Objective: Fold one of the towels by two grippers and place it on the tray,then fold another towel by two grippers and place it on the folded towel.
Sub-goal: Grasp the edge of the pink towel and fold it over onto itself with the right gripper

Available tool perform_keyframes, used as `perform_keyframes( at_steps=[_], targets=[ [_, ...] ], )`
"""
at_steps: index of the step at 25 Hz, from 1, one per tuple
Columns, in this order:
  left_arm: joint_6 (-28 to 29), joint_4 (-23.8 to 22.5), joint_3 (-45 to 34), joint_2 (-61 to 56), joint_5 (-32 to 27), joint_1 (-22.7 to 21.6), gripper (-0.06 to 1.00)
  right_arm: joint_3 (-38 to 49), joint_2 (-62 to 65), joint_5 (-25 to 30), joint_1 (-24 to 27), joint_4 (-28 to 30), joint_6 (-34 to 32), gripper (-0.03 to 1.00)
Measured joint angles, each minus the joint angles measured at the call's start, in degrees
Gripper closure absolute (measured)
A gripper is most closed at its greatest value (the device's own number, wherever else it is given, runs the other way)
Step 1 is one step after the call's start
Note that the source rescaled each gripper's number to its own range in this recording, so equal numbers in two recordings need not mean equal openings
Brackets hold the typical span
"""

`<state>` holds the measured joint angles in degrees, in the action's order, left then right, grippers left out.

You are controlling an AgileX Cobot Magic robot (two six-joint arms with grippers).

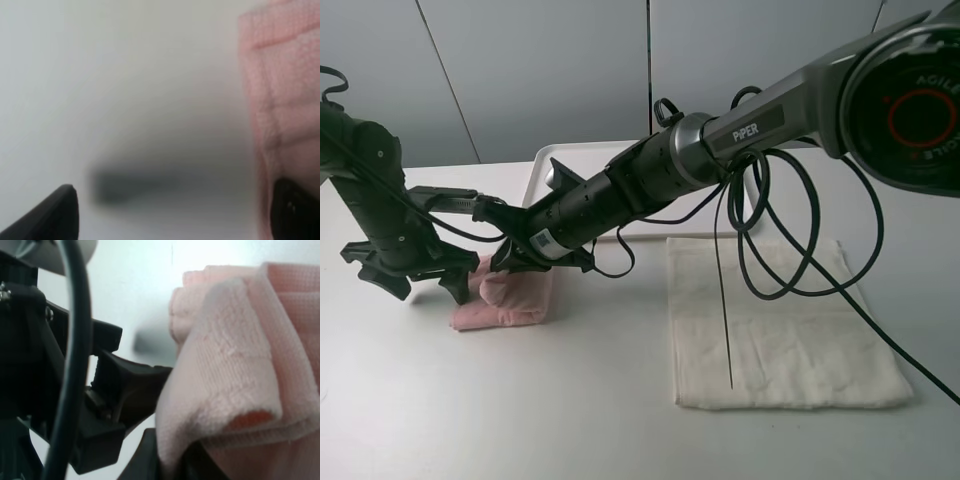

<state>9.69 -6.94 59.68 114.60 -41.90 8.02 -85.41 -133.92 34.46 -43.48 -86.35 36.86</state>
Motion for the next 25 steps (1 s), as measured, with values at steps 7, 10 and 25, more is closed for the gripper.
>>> perform_keyframes(
  at_steps=[7,10,25],
  targets=[
    [-2.1,-1.0,2.9,-1.4,-5.5,0.0,-0.04,0.0,0.0,0.0,0.0,-0.1,0.0,0.94],
    [-2.5,-1.3,5.4,-3.5,-6.7,0.0,-0.04,0.0,0.0,0.0,0.0,-0.1,0.0,0.94],
    [-5.2,-1.7,14.3,-8.2,-12.3,0.0,-0.04,0.0,0.0,2.0,0.0,-8.2,2.3,0.64]
  ],
)
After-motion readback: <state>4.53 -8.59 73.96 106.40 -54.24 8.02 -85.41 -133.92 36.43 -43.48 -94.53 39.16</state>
